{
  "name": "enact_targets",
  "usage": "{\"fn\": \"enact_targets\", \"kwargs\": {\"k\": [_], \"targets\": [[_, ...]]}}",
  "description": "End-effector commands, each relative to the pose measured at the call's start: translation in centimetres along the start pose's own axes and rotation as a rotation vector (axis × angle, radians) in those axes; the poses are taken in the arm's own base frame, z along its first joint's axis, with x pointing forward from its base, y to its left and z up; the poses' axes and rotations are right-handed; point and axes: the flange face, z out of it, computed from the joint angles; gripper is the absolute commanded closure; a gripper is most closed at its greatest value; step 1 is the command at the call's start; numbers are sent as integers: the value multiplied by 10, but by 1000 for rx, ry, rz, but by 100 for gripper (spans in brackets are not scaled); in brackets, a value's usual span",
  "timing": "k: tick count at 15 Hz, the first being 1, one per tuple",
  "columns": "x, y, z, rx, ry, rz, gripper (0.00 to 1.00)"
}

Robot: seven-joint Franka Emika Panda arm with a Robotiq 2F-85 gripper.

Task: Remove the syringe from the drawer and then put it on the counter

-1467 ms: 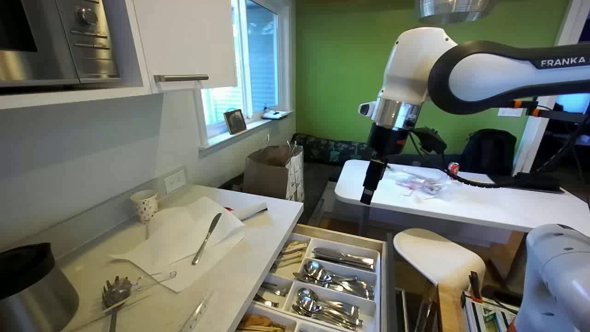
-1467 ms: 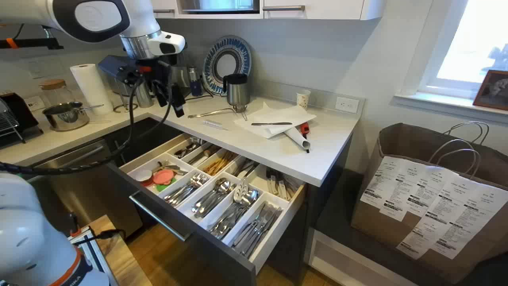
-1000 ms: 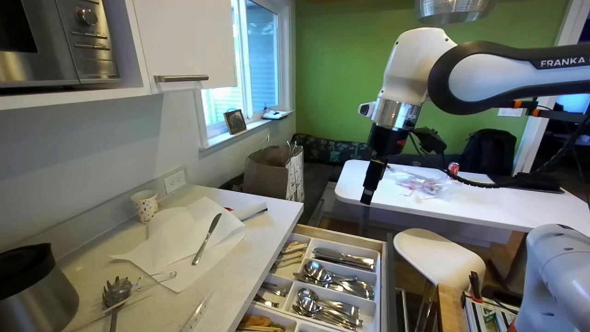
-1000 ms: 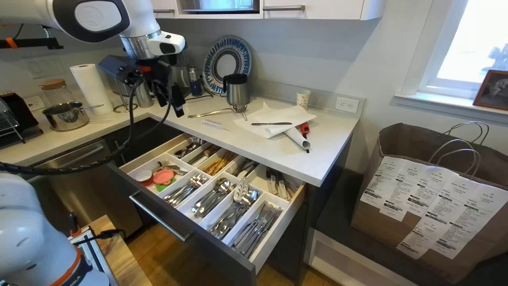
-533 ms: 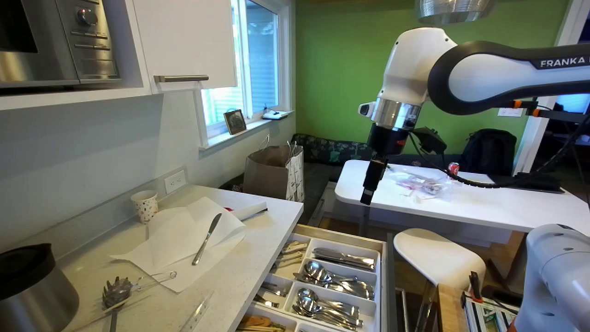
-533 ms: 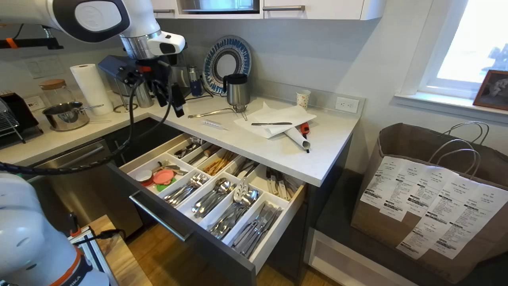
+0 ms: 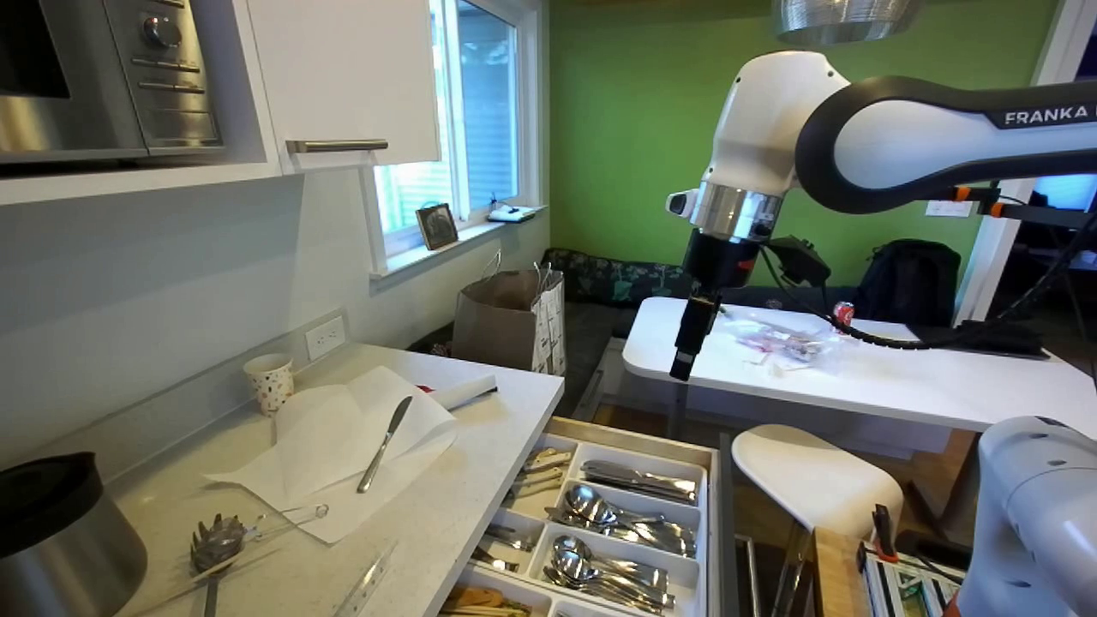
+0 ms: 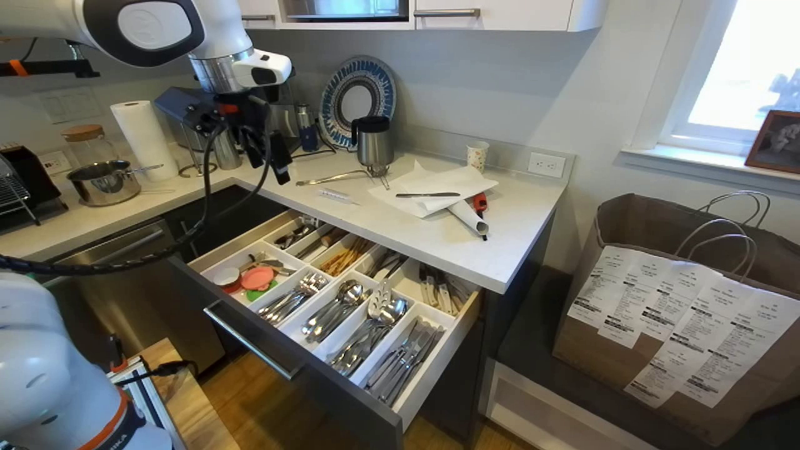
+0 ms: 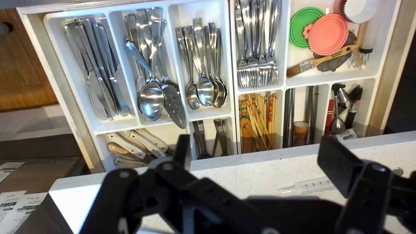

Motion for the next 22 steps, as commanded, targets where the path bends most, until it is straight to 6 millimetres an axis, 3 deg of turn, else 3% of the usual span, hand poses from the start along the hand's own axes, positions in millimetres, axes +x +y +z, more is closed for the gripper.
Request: {"fn": "enact_targets", "kwargs": {"k": [1,10,11,15,18,22], "targets": [[0,0,-1,0,-1,0,0],[0,0,-1,0,-1,0,0],[5,-10,2,5,8,-23,0],[19,-92,18,76,37,-146,0],[17,-149,48,99,8,-184,0],[0,-208,101,159,-61,-194,0]]}}
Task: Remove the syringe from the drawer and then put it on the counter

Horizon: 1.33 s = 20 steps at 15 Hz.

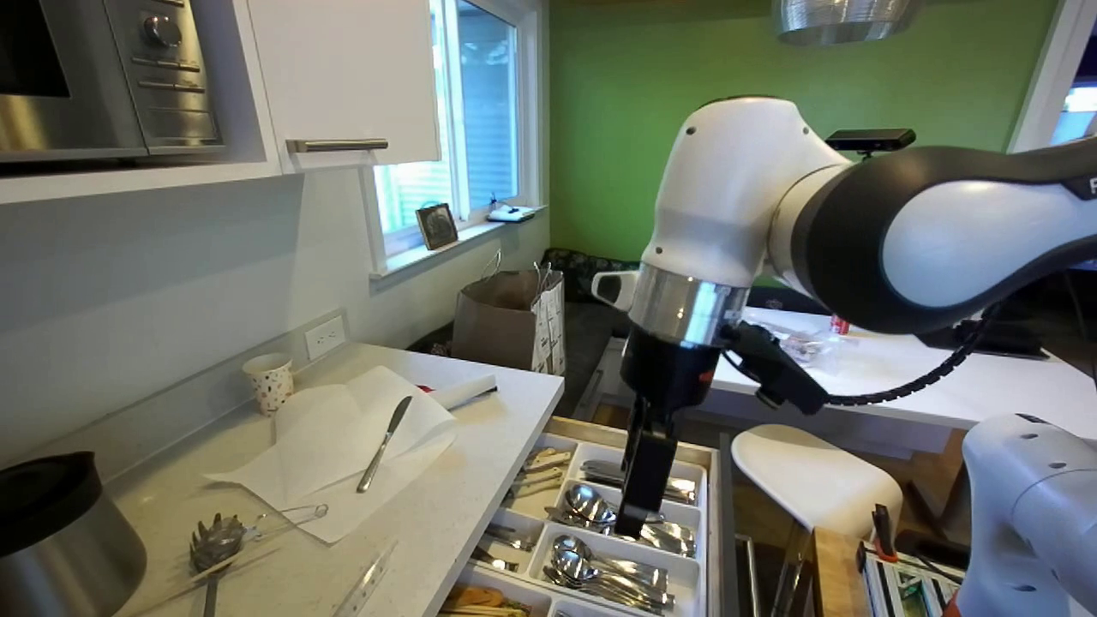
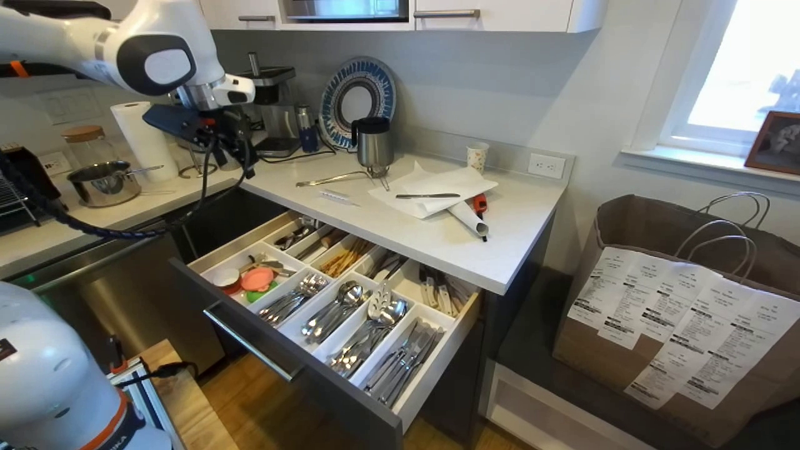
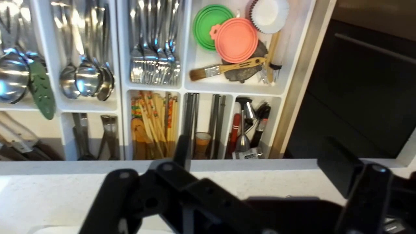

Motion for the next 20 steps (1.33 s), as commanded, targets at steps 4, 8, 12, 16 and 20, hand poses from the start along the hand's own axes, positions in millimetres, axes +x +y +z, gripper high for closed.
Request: {"fn": "enact_targets", "kwargs": {"k": [4,8,12,16,20], "targets": [[-25,-57,94,125,-88,80,0],[-60,-68,154,161,-97,138,0],[-45,-68,137,142,-108,109,0],[-41,-68,132,148,-97,111,0],[-32,-67,156,161,-121,119,0]]}}
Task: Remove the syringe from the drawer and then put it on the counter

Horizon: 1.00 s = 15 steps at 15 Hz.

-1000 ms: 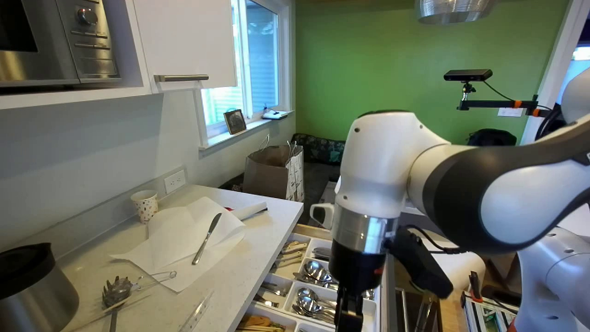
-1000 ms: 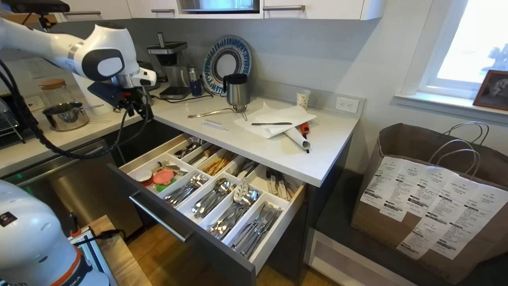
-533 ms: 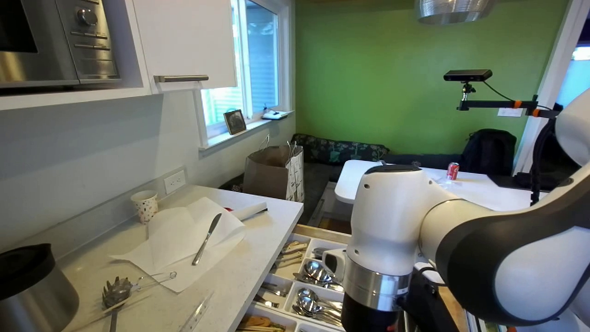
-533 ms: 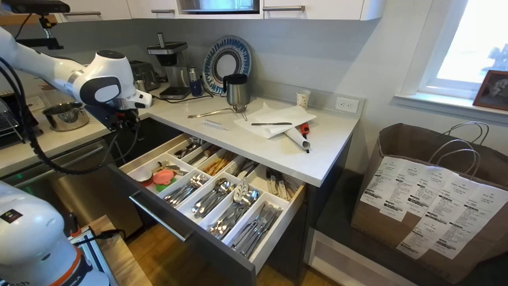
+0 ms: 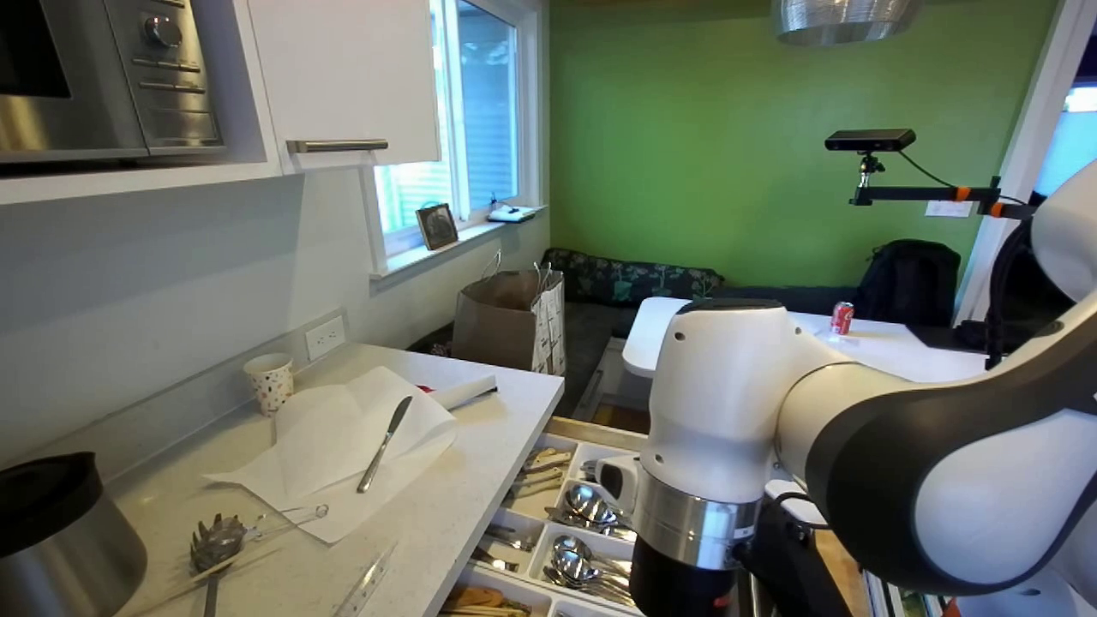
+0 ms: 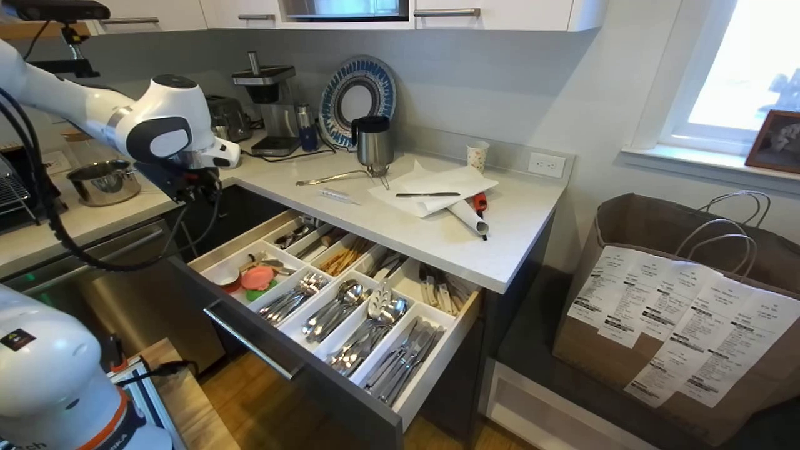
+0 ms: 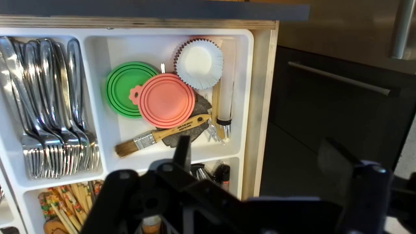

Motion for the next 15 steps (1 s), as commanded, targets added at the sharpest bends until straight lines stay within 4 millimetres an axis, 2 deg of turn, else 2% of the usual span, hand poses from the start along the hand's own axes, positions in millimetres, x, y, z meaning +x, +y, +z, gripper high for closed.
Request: {"fn": "enact_targets", "kwargs": {"k": [1,2,8,12,15], "targets": [[13,4,33,10,-40,16,0],[17,7,53,8,-61,31,0],[31,20,130,17,-127,85,0],[44,10,169,62,-118,88,0],[50,10,192,36,-102,82,0]]}}
